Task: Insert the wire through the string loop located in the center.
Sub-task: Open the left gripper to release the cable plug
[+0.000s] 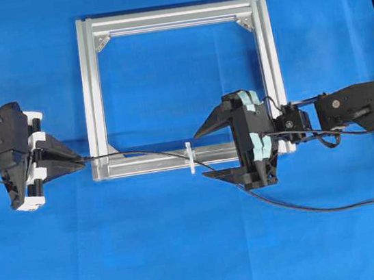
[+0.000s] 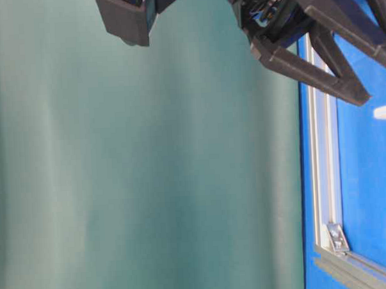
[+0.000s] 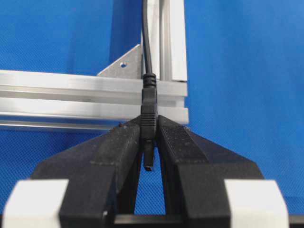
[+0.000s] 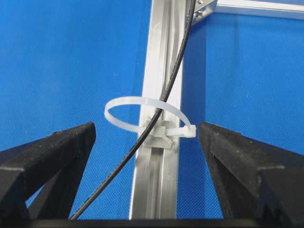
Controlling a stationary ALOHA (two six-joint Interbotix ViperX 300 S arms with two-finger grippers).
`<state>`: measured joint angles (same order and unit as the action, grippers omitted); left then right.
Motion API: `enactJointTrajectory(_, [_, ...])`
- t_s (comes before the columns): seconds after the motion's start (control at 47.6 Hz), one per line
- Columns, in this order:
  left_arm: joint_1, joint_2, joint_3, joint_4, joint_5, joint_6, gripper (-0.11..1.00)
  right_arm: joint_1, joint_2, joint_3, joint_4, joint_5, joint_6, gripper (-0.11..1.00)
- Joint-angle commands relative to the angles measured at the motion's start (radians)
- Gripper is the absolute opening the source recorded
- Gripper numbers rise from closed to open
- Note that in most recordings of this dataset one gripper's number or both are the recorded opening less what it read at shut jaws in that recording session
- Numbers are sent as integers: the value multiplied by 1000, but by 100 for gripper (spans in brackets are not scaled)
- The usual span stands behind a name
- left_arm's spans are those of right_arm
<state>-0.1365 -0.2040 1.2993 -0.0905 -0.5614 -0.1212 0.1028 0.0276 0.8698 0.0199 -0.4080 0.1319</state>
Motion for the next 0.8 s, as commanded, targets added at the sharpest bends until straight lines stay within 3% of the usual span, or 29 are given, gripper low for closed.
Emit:
enactJointTrajectory(0.0, [-3, -6, -14, 3, -3, 2, 13, 5, -25, -17, 2, 3, 2, 94])
enactJointTrajectory(0.063, [0, -6, -14, 3, -3, 0, 27, 6, -25, -17, 2, 6, 2, 94])
enactJointTrajectory(0.21, [2, -6, -12, 3, -3, 2, 72, 6, -25, -18, 2, 8, 2, 94])
enactJointTrajectory(0.294, [5, -6, -12, 3, -2, 2, 88, 6, -25, -18, 2, 8, 2, 94])
enactJointTrajectory(0.777, [9, -29, -28, 3, 6, 9, 85, 6, -38, -28, 2, 37, 2, 94])
